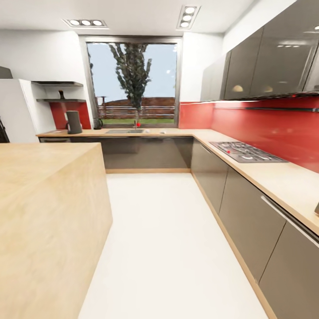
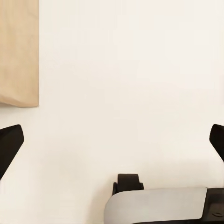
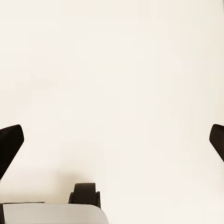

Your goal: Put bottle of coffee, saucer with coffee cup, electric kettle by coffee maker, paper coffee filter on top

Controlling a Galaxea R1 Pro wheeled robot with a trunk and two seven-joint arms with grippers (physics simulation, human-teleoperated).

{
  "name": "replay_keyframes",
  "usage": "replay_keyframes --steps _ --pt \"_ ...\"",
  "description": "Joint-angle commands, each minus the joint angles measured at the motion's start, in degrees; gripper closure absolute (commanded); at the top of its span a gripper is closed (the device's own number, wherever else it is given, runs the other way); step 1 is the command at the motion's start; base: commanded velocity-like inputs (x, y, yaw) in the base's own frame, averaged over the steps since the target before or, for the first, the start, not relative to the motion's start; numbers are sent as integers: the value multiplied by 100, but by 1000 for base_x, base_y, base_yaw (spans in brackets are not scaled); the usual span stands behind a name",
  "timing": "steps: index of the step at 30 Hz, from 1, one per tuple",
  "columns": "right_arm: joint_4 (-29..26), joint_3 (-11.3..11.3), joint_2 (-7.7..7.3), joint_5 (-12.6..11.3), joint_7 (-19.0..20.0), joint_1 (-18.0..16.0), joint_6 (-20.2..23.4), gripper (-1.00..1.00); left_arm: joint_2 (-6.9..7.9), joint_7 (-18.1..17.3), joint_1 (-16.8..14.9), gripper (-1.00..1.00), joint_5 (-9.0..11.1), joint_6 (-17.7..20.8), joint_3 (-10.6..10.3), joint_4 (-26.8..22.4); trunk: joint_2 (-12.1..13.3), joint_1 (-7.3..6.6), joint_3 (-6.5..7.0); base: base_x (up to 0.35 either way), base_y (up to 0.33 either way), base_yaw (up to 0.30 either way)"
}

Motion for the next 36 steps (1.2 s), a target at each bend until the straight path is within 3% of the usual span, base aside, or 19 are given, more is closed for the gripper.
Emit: replay_keyframes --steps 1,36 --pt "19 0 0 2 -2 -2 -5 -100 0 0 1 -100 -3 -9 1 -6 -2 4 -5 325 -2 0" --pt "204 -8 1 -22 6 -2 -13 -100 -16 2 1 -100 2 -1 -21 -79 -2 4 -5 326 -24 0"
